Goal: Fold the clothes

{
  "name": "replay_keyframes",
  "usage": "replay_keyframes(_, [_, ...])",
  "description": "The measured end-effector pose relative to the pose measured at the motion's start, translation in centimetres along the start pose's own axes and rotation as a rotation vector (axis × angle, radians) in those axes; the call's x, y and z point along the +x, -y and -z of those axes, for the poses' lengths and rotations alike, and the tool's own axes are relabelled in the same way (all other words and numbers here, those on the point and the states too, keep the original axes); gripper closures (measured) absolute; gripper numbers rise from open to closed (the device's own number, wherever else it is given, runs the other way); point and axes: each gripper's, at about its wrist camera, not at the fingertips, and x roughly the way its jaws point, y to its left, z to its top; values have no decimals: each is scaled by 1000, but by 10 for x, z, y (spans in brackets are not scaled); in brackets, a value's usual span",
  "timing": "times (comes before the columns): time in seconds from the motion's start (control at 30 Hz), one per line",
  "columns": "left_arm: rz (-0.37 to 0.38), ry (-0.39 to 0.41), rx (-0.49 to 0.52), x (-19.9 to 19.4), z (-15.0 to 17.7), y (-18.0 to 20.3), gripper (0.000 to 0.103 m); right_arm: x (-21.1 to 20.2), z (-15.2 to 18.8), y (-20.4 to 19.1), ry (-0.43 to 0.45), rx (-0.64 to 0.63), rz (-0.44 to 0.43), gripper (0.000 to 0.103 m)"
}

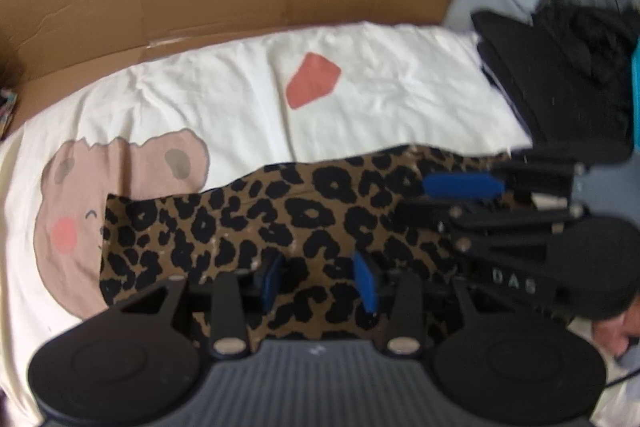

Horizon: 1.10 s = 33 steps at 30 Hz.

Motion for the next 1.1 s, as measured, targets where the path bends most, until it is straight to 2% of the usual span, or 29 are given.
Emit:
replay_keyframes(0.13, [-14, -6, 4, 5, -4, 3, 60, 5, -2, 1, -2, -9, 9, 70])
replay_keyframes(0.3, [-26, 47, 17, 11, -6, 4, 60, 13, -1, 2, 11, -36, 29, 71])
replay_keyframes(0.43, [8, 75, -47, 17, -1, -5, 60, 15, 6, 7, 36, -14, 18, 71])
replay_keyframes(0.53, [10, 83, -45, 23, 5, -6, 60, 19, 12, 4, 51, -36, 25, 71])
replay_keyframes(0.63, [22, 78, -88, 27, 5, -10, 58, 22, 13, 5, 55, -37, 24, 71])
replay_keyframes(0.77, [22, 64, -82, 28, 2, -12, 56, 25, 7, 7, 20, -32, 16, 71])
replay_keyframes(0.9, [0, 78, -81, 16, -1, -6, 62, 17, -7, 3, -39, -73, 28, 71])
replay_keyframes(1.0, [0, 104, -70, 3, -1, -3, 64, -8, -9, 7, 38, -68, 34, 71])
replay_keyframes(1.1, [-10, 141, -72, -11, 2, -3, 64, -27, -1, 11, 71, -67, 28, 71])
